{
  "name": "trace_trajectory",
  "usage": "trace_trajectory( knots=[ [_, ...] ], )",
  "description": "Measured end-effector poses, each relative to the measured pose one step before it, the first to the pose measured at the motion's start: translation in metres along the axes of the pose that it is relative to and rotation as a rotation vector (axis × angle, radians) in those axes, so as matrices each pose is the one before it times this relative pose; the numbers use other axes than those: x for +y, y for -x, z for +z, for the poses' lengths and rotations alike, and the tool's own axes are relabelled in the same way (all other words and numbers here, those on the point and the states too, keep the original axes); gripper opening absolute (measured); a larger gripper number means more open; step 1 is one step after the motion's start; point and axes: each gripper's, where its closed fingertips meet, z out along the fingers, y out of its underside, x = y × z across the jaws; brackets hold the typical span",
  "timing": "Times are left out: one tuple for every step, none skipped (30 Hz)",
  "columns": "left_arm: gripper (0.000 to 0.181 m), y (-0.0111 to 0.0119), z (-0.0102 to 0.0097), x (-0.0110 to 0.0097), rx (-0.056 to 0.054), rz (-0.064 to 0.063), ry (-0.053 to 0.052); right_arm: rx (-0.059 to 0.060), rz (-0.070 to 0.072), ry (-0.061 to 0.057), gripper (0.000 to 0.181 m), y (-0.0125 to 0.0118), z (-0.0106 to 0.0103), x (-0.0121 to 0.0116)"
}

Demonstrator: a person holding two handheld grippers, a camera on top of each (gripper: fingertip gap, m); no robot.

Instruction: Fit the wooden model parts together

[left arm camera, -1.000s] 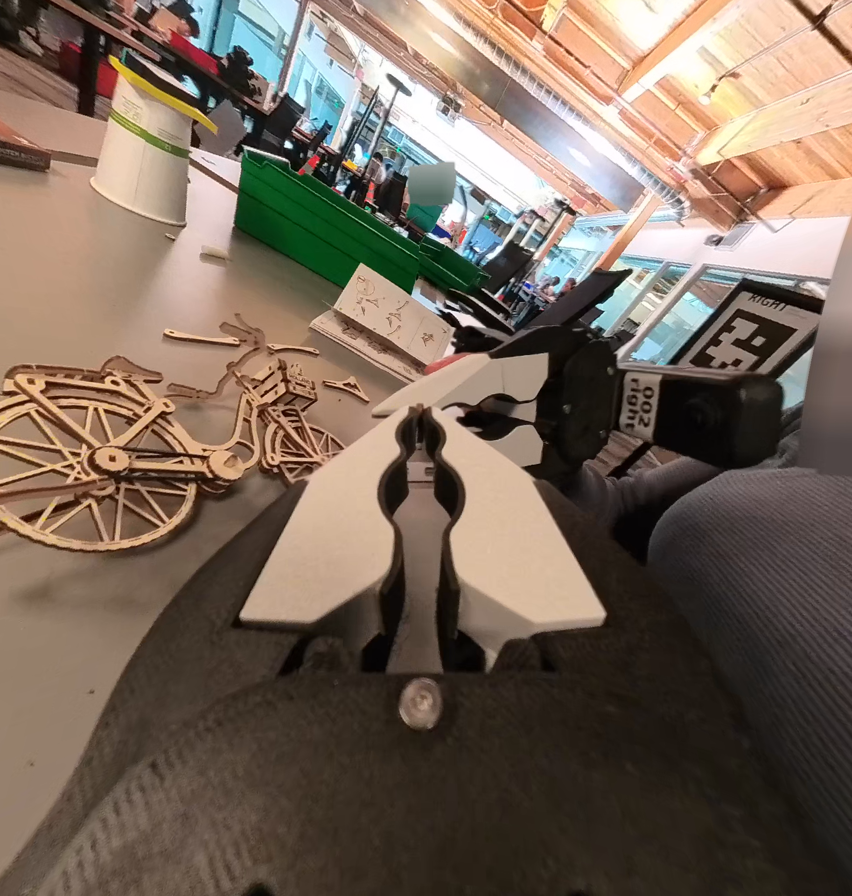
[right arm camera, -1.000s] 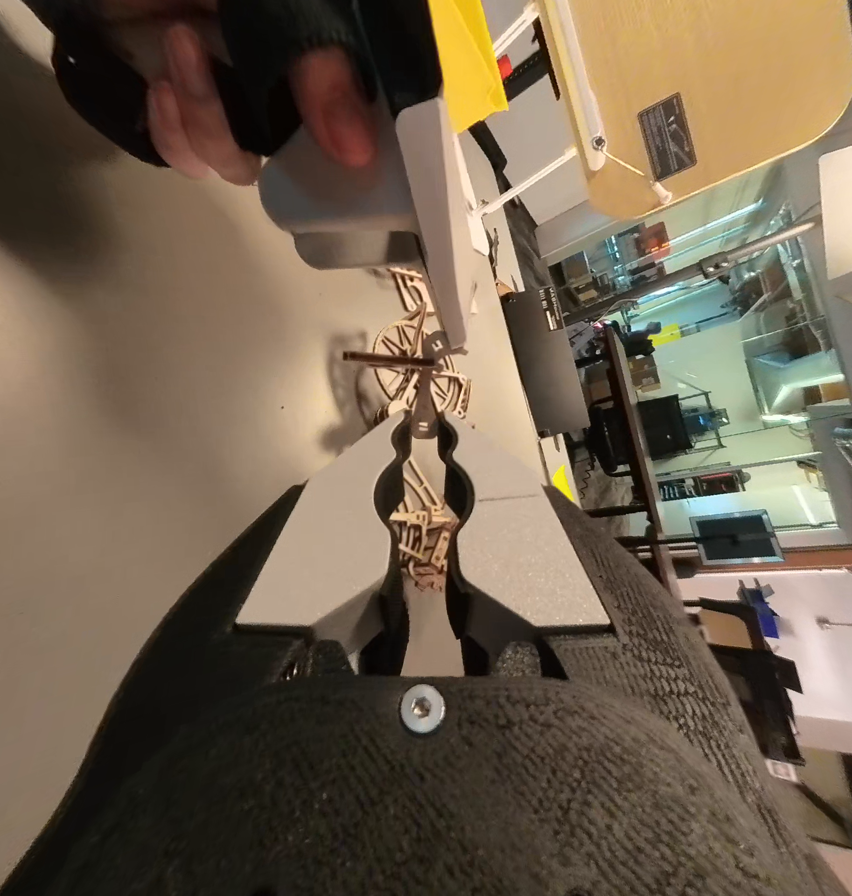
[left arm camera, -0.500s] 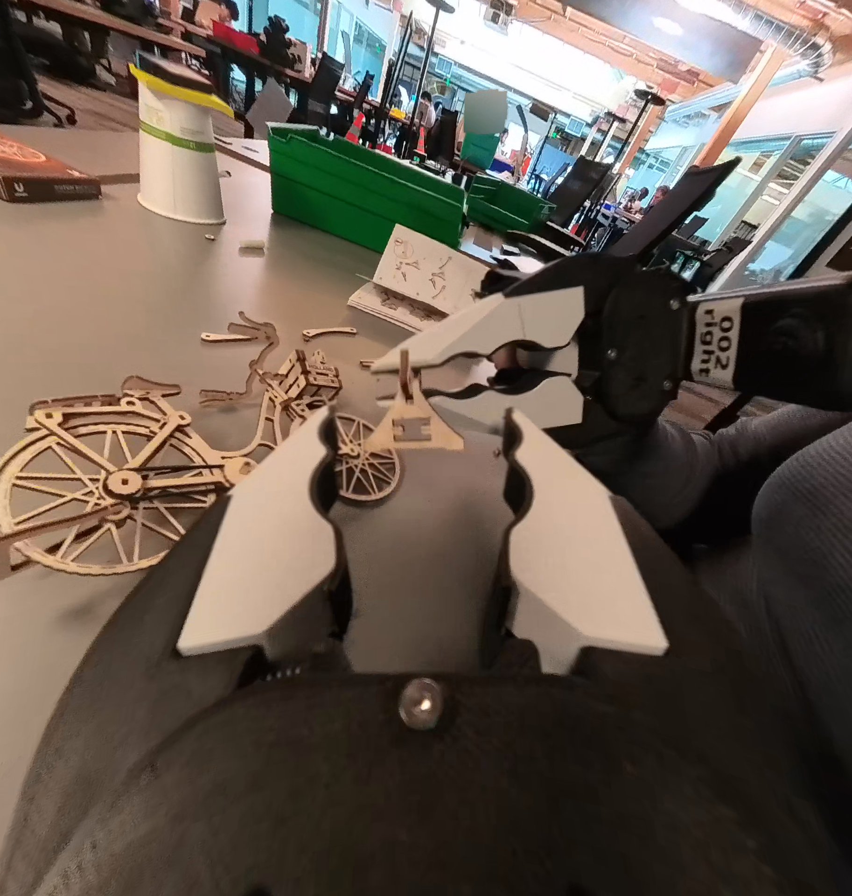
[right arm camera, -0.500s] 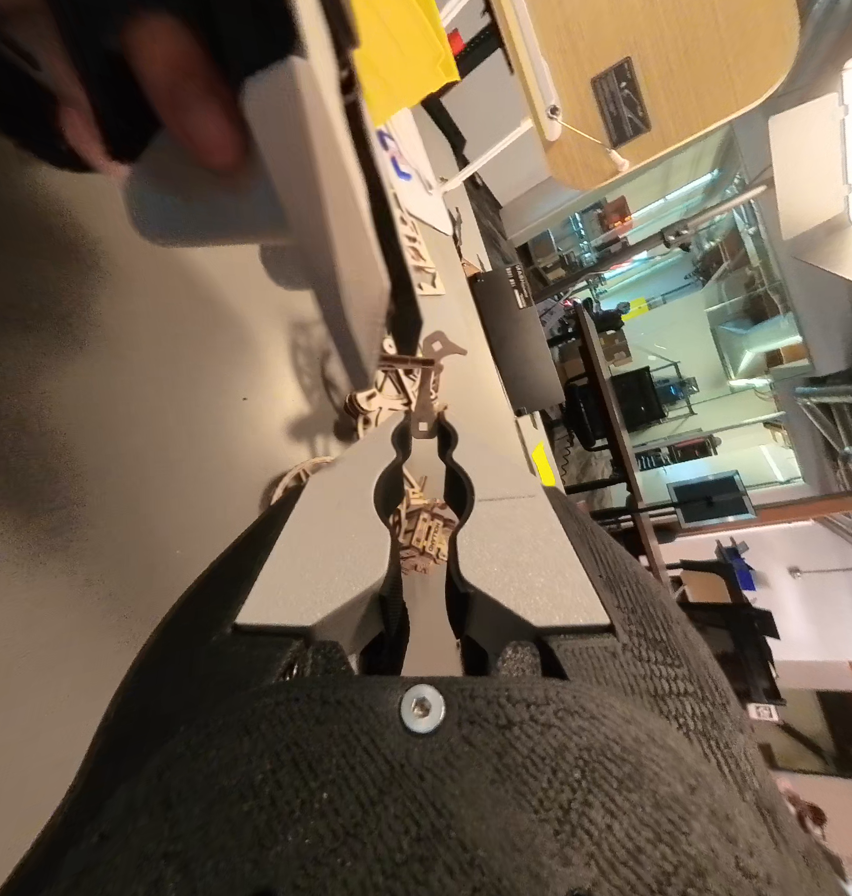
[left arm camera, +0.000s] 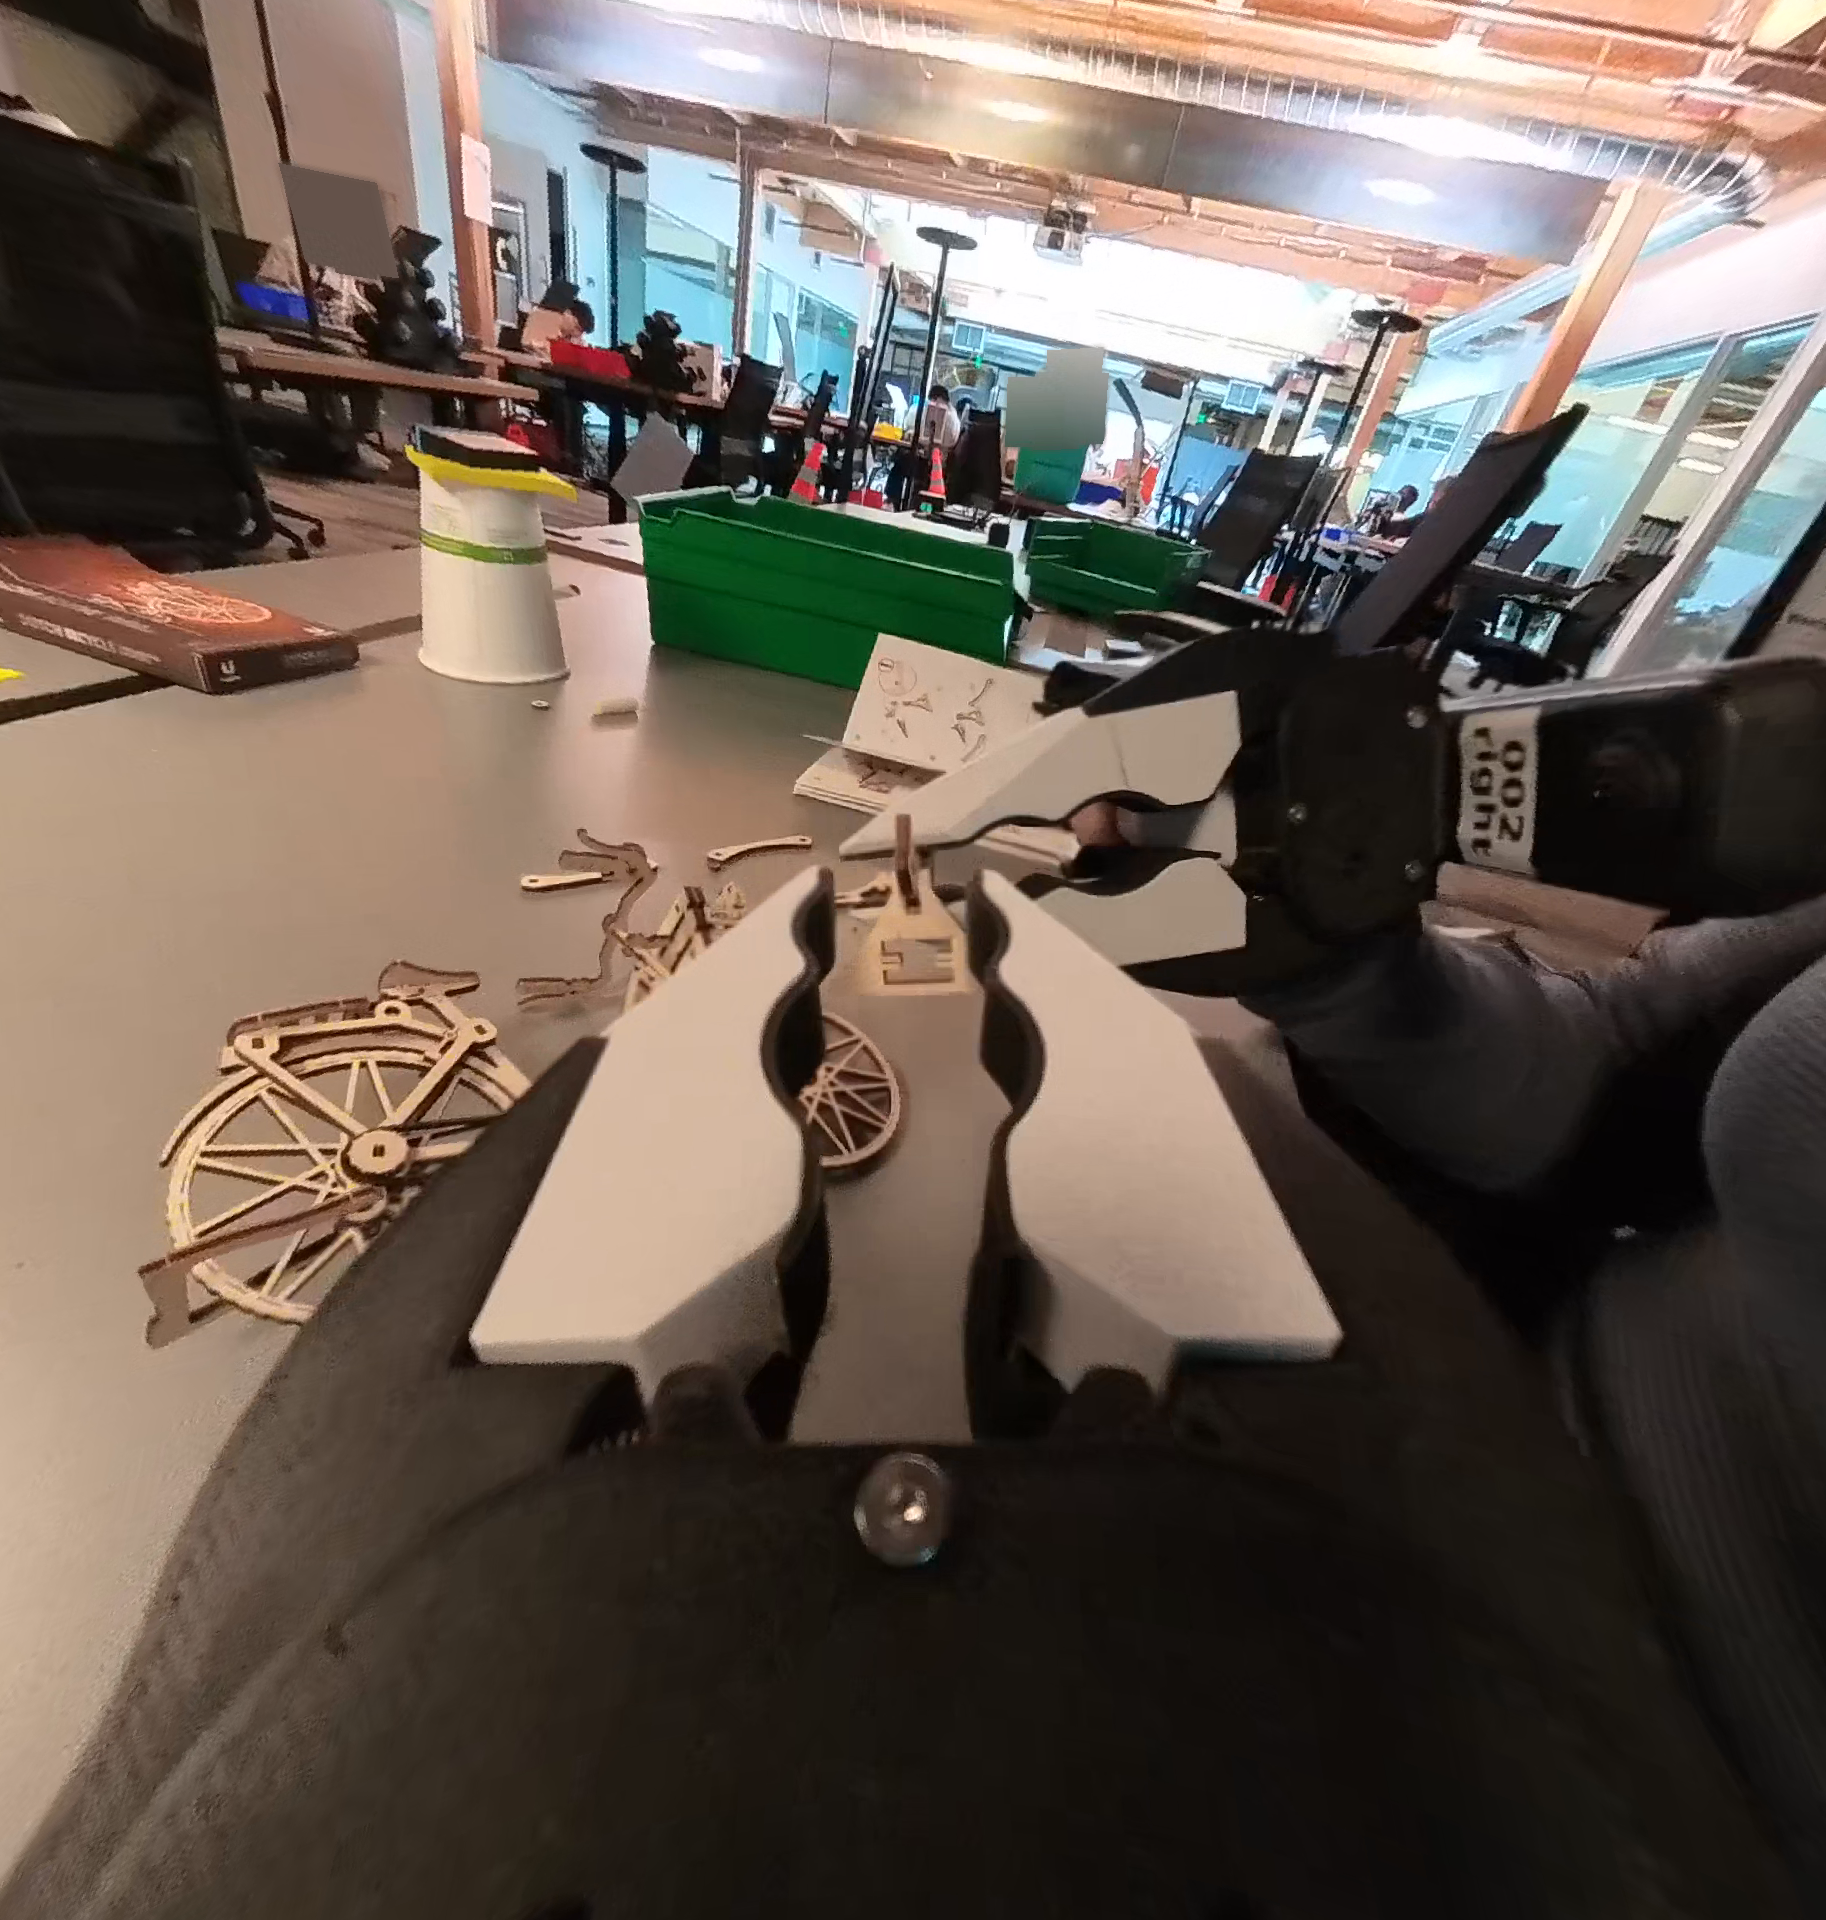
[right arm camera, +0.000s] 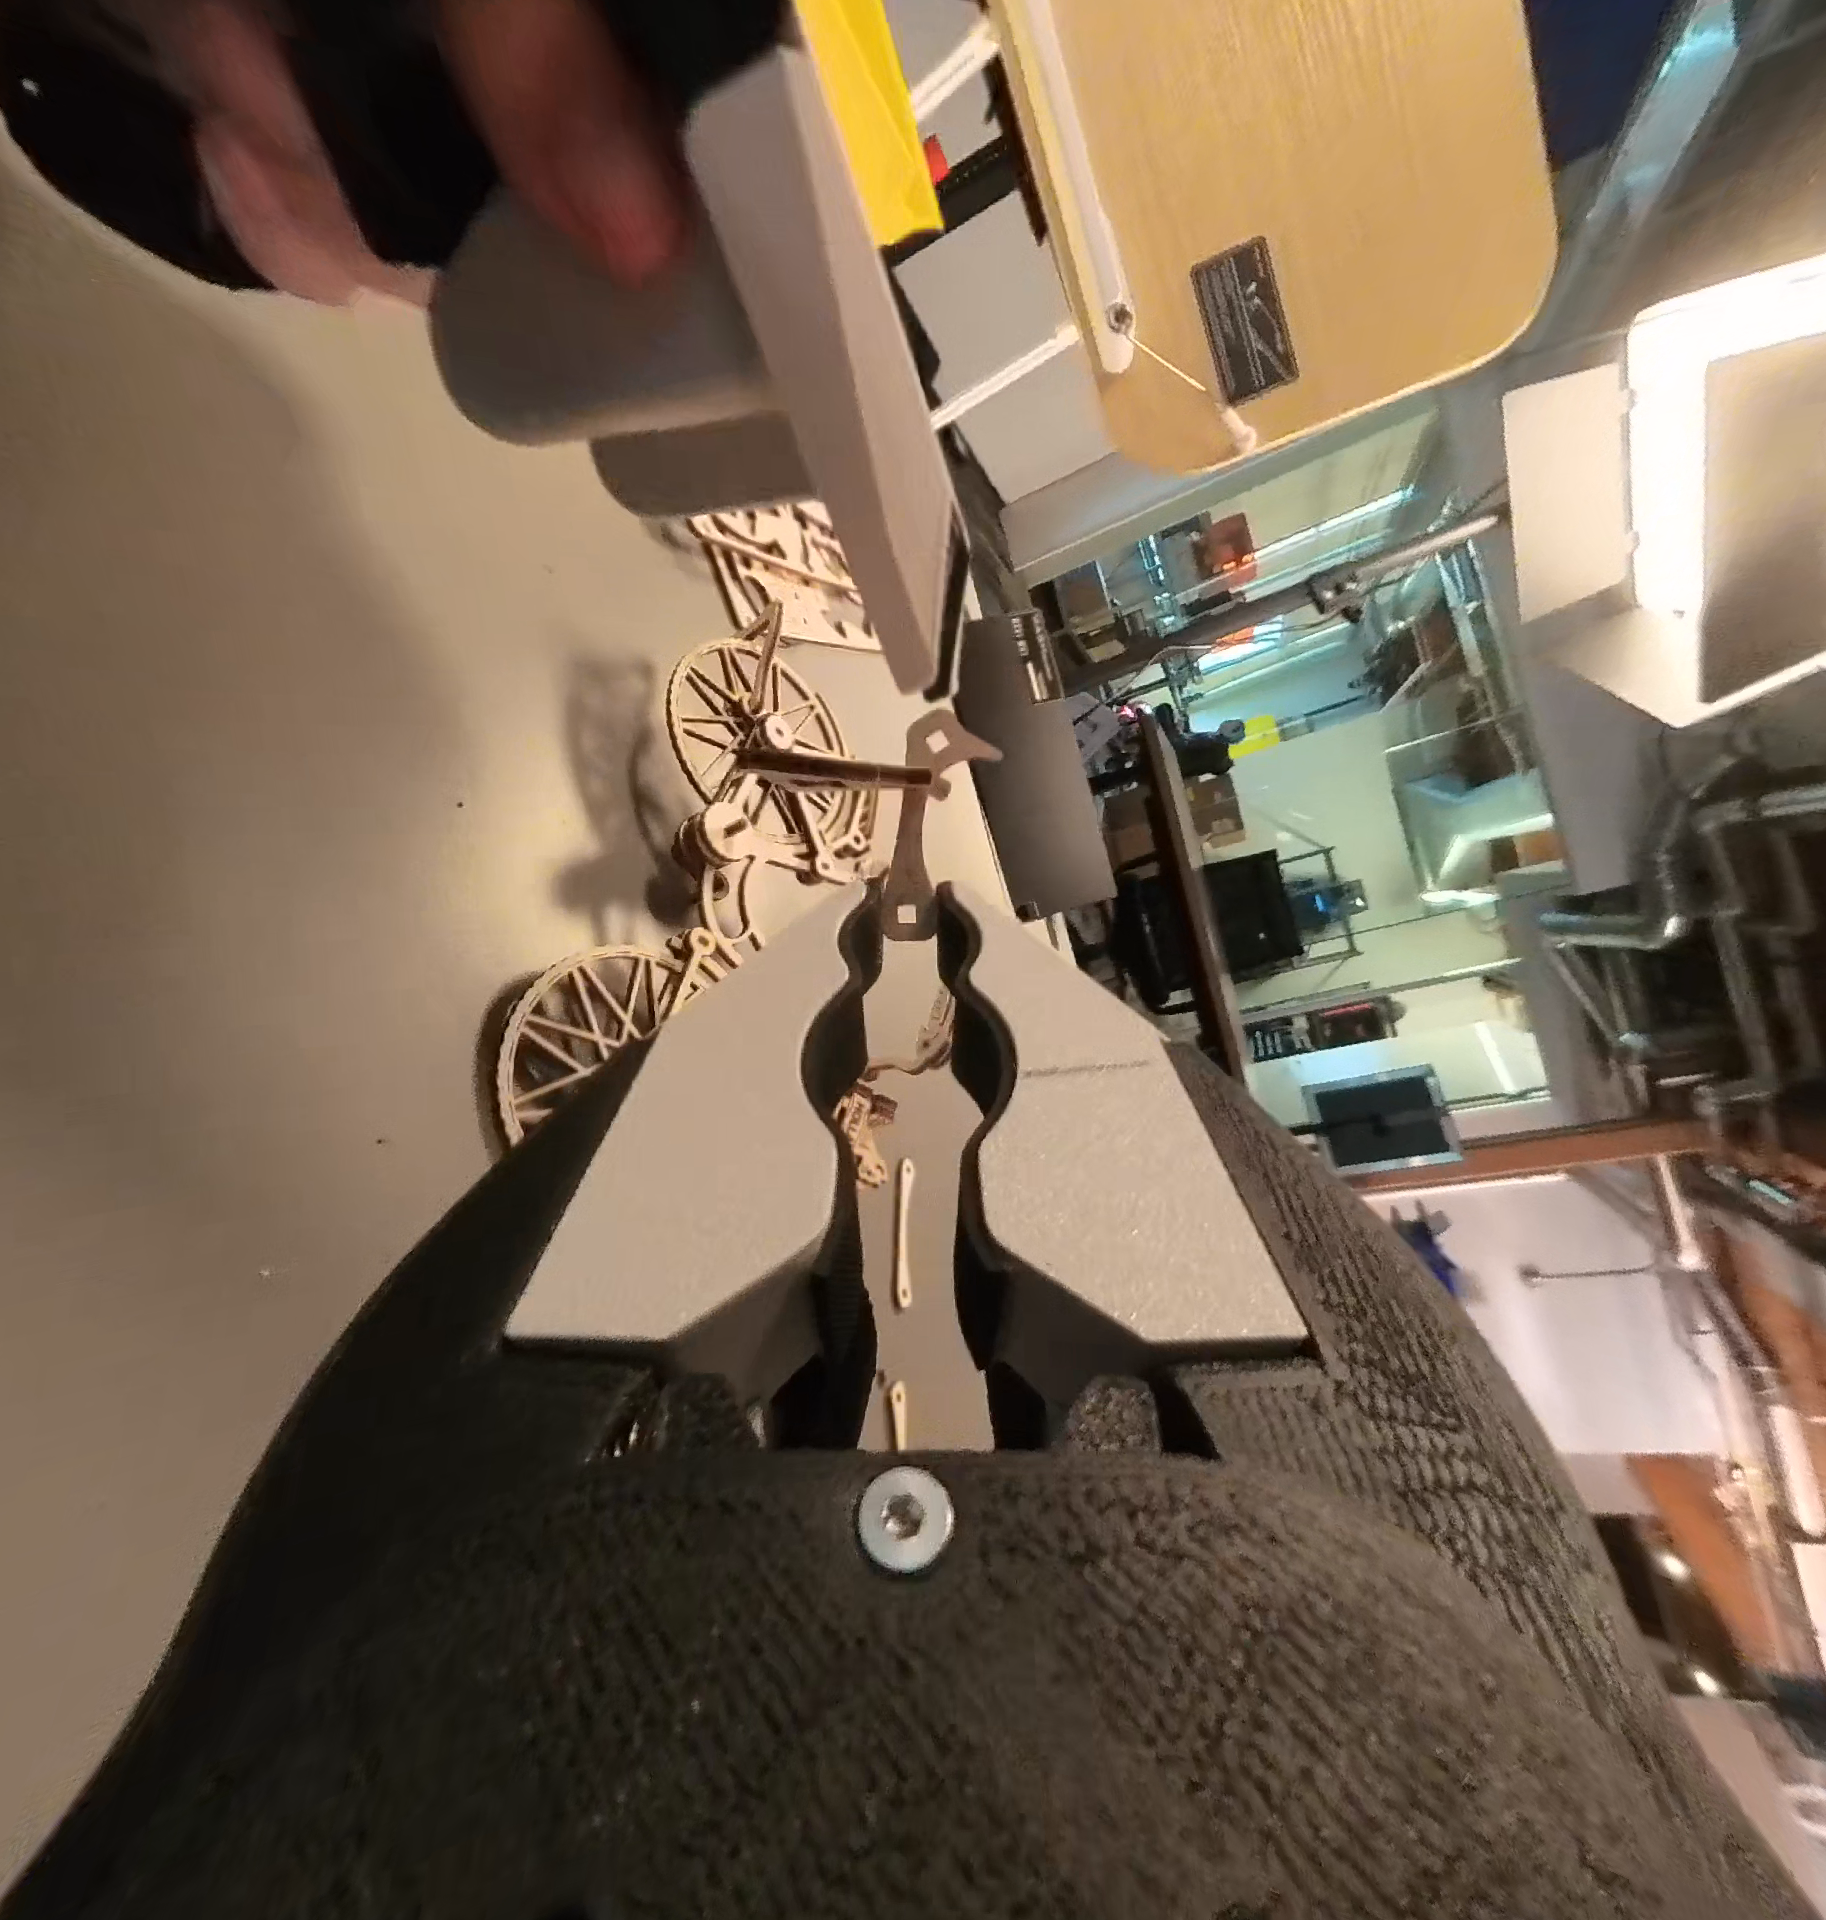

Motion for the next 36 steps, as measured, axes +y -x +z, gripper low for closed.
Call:
trace_trajectory(
  knots=[
    [0.019, 0.00067, 0.00081, 0.00128, -0.0038, 0.0023, 0.007, 0.004, -0.0143, -0.0025, 0.008, 0.00052, -0.00043, -0.00069],
    [0.016, 0.00024, 0.00075, 0.00121, 0.0015, -0.0013, 0.0066, 0.0002, -0.0109, -0.0021, 0.007, 0.00087, -0.00027, -0.00079],
    [0.015, -0.00008, 0.0008, 0.00087, 0.0042, -0.0041, 0.0053, -0.0018, -0.0108, -0.0033, 0.007, 0.00095, -0.00017, -0.00082],
    [0.015, -0.00019, 0.00056, 0.00052, 0.0043, -0.0046, 0.0027, 0.0036, -0.0107, -0.0007, 0.008, 0.00014, -0.00008, -0.00045],
    [0.013, -0.00051, 0.00056, 0.00095, 0.0066, -0.0042, 0.0058, 0.0013, -0.0109, -0.0007, 0.008, 0.00044, 0.0, -0.00052],
    [0.012, -0.00076, 0.00067, 0.00132, 0.0082, -0.0034, 0.0084, -0.0017, -0.0093, -0.0031, 0.008, 0.00096, 0.00008, -0.0008],
    [0.011, -0.001, 0.00055, 0.00114, 0.0077, -0.001, 0.0072, -0.0005, -0.0066, -0.0034, 0.007, 0.00071, -0.00003, -0.00091],
    [0.004, -0.00126, 0.00028, 0.00113, 0.0091, 0.0016, 0.0067, -0.0024, -0.0039, 0.003, 0.007, 0.00107, 0.00022, 0.0001],
    [0.002, -0.00093, 0.00044, 0.00176, 0.0063, 0.0002, 0.0115, -0.0087, 0.0019, 0.0075, 0.007, 0.00196, 0.00044, 0.00092],
    [0.002, -0.00107, 0.00034, 0.00205, 0.008, -0.0018, 0.0133, -0.0095, 0.0106, 0.0048, 0.007, 0.00213, 0.00036, 0.00098],
    [0.002, -0.00177, -0.00002, 0.00136, 0.0107, 0.0014, 0.0103, -0.0173, 0.0224, -0.0104, 0.008, 0.00309, -0.0007, -0.00041],
    [0.002, 0.0, -0.00023, 0.00099, -0.0051, 0.012, 0.0079, -0.032, 0.043, -0.0229, 0.014, 0.00401, -0.00262, -0.00109],
    [0.002, 0.002, -0.00066, 0.00029, -0.0213, 0.016, 0.0035, -0.0314, 0.0663, -0.0209, 0.021, 0.00217, -0.0048, 0.00117],
    [0.002, 0.0013, -0.00109, -0.00027, -0.0128, 0.0094, -0.0004, -0.0191, 0.0842, -0.007, 0.025, -0.00154, -0.00633, 0.00653],
    [0.002, 0.00116, -0.00151, -0.00147, -0.0078, -0.0021, -0.011, -0.0153, 0.096, 0.0147, 0.027, -0.00439, -0.00718, 0.01332],
    [0.002, 0.00107, -0.00166, -0.00199, -0.0032, -0.0094, -0.018, -0.0125, 0.1101, 0.0447, 0.029, -0.00742, -0.00682, 0.02068],
    [0.002, 0.00145, -0.00146, -0.00152, -0.0024, -0.0131, -0.0197, -0.0102, 0.1225, 0.0677, 0.033, -0.01041, -0.00562, 0.02526],
    [0.002, 0.00149, -0.00117, -0.00093, -0.0017, -0.0148, -0.0188, -0.0137, 0.1237, 0.0766, 0.034, -0.01133, -0.00382, 0.02573],
    [0.002, 0.00071, -0.00058, -0.00007, 0.0038, -0.0154, -0.0141, -0.0173, 0.1131, 0.0814, 0.036, -0.01106, -0.00201, 0.0236],
    [0.002, 0.00031, -0.00005, 0.00031, 0.0043, -0.0141, -0.0079, -0.012, 0.0955, 0.0738, 0.039, -0.01026, -0.00054, 0.01945],
    [0.002, 0.00041, 0.00021, -0.00011, 0.0003, -0.0092, -0.0062, -0.0053, 0.0763, 0.0542, 0.042, -0.00874, 0.00064, 0.01365],
    [0.002, -0.00003, 0.0001, -0.00064, -0.0005, -0.0025, -0.0066, -0.0128, 0.0541, 0.0246, 0.041, -0.00466, 0.00102, 0.00719],
    [0.002, -0.00047, -0.00011, -0.00027, 0.0016, 0.0052, -0.003, -0.0215, 0.0354, 0.0157, 0.041, -0.00116, 0.00141, 0.00411],
    [0.002, 0.00001, -0.00024, 0.00033, -0.0021, 0.0071, 0.0003, -0.0151, 0.0148, 0.0161, 0.041, -0.00082, 0.00168, 0.00312],
    [0.002, -0.00012, -0.00024, 0.00043, -0.001, 0.004, 0.0007, -0.0006, 0.0004, 0.0227, 0.04, -0.00229, 0.00184, 0.00297],
    [0.002, -0.00032, -0.00029, 0.00032, 0.002, 0.0, -0.0007, -0.0037, -0.0078, 0.028, 0.038, -0.00149, 0.00208, 0.0026],
    [0.002, -0.00026, -0.00017, 0.00007, 0.0011, -0.0018, -0.0017, -0.0139, -0.0011, 0.0195, 0.035, 0.0, 0.00193, -0.00003],
    [0.002, -0.0001, -0.00017, 0.00023, 0.0006, 0.0016, 0.0007, -0.0207, 0.0027, 0.0228, 0.033, 0.00105, 0.00174, -0.00051],
    [0.002, 0.00016, -0.00001, 0.00069, -0.0017, 0.0065, 0.0055, -0.0149, -0.0002, 0.0288, 0.03, 0.00046, 0.00113, -0.00035],
    [0.002, 0.00069, 0.00002, 0.00082, -0.007, 0.0108, 0.0072, -0.0159, -0.0011, 0.0357, 0.025, 0.00116, 0.00064, 0.00038],
    [0.002, 0.00083, -0.00017, 0.0007, -0.0088, 0.0127, 0.0053, -0.0241, 0.0017, 0.0389, 0.016, 0.00277, 0.00015, 0.00071],
    [0.002, 0.00044, -0.00011, 0.0004, -0.0062, 0.0094, 0.0028, -0.0099, 0.005, 0.0354, 0.015, 0.00073, 0.0001, 0.00068],
    [0.002, 0.00042, -0.00004, 0.00004, -0.0035, 0.0029, -0.0009, -0.0042, 0.0013, 0.0316, 0.015, 0.0, -0.0001, 0.00069],
    [0.001, 0.00051, -0.00015, -0.00032, -0.0017, -0.003, -0.0039, -0.0029, -0.0041, 0.0275, 0.014, -0.00005, -0.00003, 0.00041],
    [0.001, 0.0005, -0.00018, -0.00057, -0.0005, -0.0057, -0.0052, -0.0009, -0.0081, 0.0202, 0.014, 0.00006, 0.00003, 0.00012],
    [0.001, 0.00076, -0.0003, -0.00102, -0.0008, -0.0073, -0.0093, -0.0009, -0.0066, 0.0079, 0.012, 0.00088, -0.00055, -0.0004]
  ],
)
